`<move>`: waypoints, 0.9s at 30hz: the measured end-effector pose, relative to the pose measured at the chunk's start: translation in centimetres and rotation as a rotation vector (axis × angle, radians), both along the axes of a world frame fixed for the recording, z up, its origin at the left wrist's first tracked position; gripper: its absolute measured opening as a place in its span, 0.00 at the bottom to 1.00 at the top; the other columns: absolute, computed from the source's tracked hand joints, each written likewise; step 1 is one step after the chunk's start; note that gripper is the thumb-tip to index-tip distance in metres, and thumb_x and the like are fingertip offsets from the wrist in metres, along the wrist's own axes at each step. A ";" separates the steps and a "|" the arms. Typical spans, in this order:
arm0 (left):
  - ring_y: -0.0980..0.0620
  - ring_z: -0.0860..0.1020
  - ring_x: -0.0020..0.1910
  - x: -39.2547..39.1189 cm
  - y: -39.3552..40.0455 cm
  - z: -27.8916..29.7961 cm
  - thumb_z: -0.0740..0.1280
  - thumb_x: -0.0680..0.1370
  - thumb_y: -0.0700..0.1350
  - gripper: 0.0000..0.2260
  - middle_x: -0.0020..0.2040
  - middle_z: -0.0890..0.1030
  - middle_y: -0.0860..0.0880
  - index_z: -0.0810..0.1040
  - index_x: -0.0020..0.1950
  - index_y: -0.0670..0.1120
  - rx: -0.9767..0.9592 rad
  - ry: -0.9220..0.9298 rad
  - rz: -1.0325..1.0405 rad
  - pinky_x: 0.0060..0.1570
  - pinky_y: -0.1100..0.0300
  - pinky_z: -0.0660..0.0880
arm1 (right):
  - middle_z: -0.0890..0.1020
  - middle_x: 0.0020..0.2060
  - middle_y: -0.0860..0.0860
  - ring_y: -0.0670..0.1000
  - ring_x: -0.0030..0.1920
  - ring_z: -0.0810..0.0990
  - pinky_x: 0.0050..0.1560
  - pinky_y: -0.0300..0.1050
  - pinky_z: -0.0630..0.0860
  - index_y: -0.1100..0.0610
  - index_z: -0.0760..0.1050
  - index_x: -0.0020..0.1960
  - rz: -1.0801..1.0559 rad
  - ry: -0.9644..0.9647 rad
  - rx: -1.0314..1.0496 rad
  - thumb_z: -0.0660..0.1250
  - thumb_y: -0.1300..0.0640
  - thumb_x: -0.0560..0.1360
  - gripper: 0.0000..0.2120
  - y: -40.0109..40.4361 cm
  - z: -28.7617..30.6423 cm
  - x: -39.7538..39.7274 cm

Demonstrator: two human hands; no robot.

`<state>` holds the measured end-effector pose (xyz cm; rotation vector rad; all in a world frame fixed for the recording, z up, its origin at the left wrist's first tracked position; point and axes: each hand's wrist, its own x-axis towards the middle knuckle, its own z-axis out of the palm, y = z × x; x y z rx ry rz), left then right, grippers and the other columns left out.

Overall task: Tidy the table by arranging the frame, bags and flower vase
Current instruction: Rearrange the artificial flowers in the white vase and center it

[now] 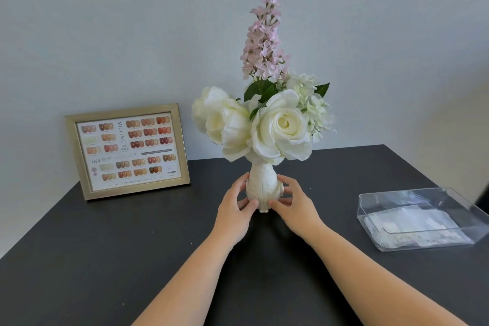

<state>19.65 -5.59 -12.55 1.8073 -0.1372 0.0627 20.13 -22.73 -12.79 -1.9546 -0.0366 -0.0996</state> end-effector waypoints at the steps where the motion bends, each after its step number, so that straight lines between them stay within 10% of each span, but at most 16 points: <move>1: 0.59 0.79 0.60 0.3 -0.1 -0.1 0.69 0.78 0.40 0.29 0.70 0.70 0.60 0.65 0.69 0.69 0.005 -0.011 0.015 0.46 0.75 0.73 | 0.78 0.55 0.40 0.40 0.49 0.80 0.41 0.31 0.71 0.39 0.65 0.68 -0.001 -0.007 -0.006 0.72 0.53 0.73 0.28 0.1 -0.2 0.3; 27: 0.57 0.79 0.58 9.6 0.9 -1.4 0.68 0.79 0.40 0.28 0.70 0.73 0.55 0.66 0.74 0.61 0.099 -0.091 0.167 0.49 0.70 0.72 | 0.78 0.43 0.38 0.34 0.37 0.77 0.31 0.30 0.69 0.36 0.60 0.73 -0.074 -0.088 -0.160 0.68 0.47 0.73 0.31 2.7 -1.8 10.1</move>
